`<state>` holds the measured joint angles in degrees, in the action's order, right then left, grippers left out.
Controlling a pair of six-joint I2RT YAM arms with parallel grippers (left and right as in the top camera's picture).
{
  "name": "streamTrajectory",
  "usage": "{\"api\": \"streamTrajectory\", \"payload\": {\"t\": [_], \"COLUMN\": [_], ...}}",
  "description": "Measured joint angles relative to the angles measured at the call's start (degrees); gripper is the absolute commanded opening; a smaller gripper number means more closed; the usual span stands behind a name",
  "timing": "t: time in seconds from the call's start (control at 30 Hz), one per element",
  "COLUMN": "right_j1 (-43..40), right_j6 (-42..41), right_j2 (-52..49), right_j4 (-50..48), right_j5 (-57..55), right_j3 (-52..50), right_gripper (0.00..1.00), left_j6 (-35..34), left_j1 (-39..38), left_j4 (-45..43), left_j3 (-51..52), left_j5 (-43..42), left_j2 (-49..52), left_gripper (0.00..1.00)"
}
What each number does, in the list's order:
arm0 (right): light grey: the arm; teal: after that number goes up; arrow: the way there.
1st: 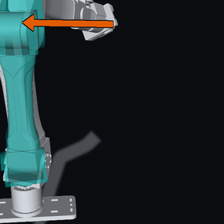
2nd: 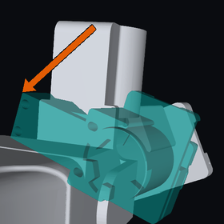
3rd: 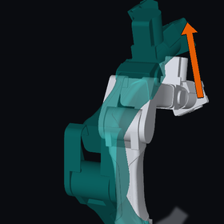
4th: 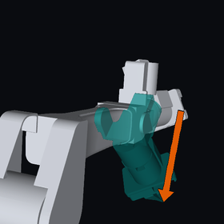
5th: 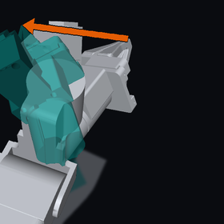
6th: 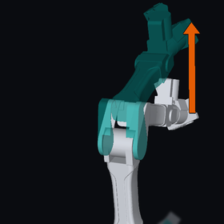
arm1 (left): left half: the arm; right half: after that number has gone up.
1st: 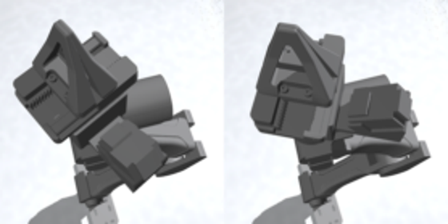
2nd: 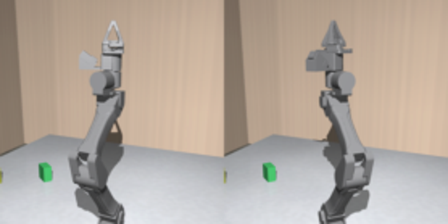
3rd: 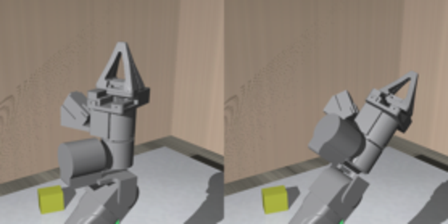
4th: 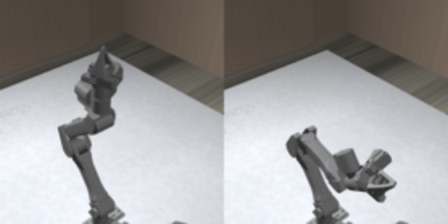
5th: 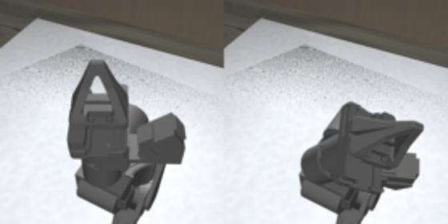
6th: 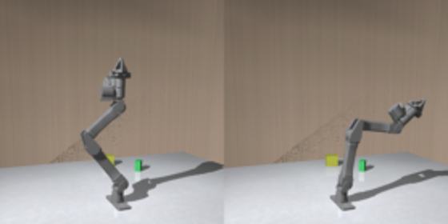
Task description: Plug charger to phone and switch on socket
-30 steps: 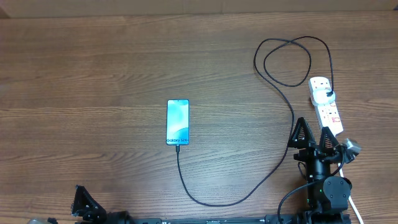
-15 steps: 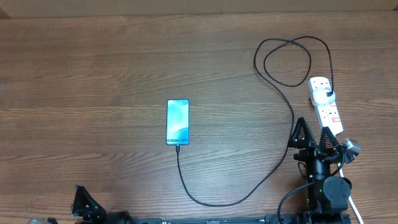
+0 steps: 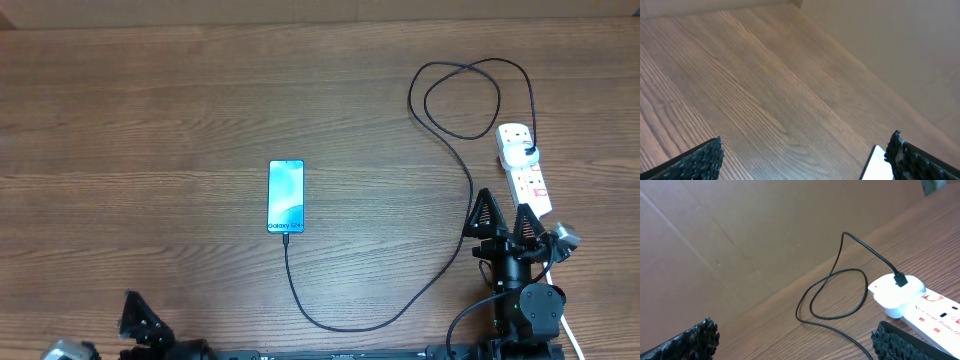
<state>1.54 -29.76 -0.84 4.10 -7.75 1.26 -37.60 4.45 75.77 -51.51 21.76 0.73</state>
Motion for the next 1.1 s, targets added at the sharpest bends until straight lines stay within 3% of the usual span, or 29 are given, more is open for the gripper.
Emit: {"api": "streamTrajectory", "payload": {"t": [0.23,0.47,0.7,0.87,1.1], "right_j1": [0.0,0.0,0.0,0.0,0.0], "right_j6": [0.0,0.0,0.0,0.0,0.0], "right_j2": [0.0,0.0,0.0,0.0,0.0], "right_j4": [0.0,0.0,0.0,0.0,0.0], "right_j5": [0.0,0.0,0.0,0.0,0.0], "right_j3": [0.0,-0.1,-0.2,-0.2,-0.2], "right_gripper": [1.00,1.00,1.00,1.00,1.00], "left_j6": [-1.5,-0.5,10.5,17.3,23.7], "left_j1": [-0.7,-0.7,-0.7,-0.7,-0.7], "left_j4": [-8.2,-34.2,-57.2,-64.6,-67.7], "left_j3": [6.9,26.2,39.7,44.9,49.1], "left_j5": [-1.7,-7.1,-14.9,-16.9,-17.5], "left_j2": [0.0,0.0,0.0,0.0,0.0], "left_gripper": [1.00,1.00,1.00,1.00,0.99]}}
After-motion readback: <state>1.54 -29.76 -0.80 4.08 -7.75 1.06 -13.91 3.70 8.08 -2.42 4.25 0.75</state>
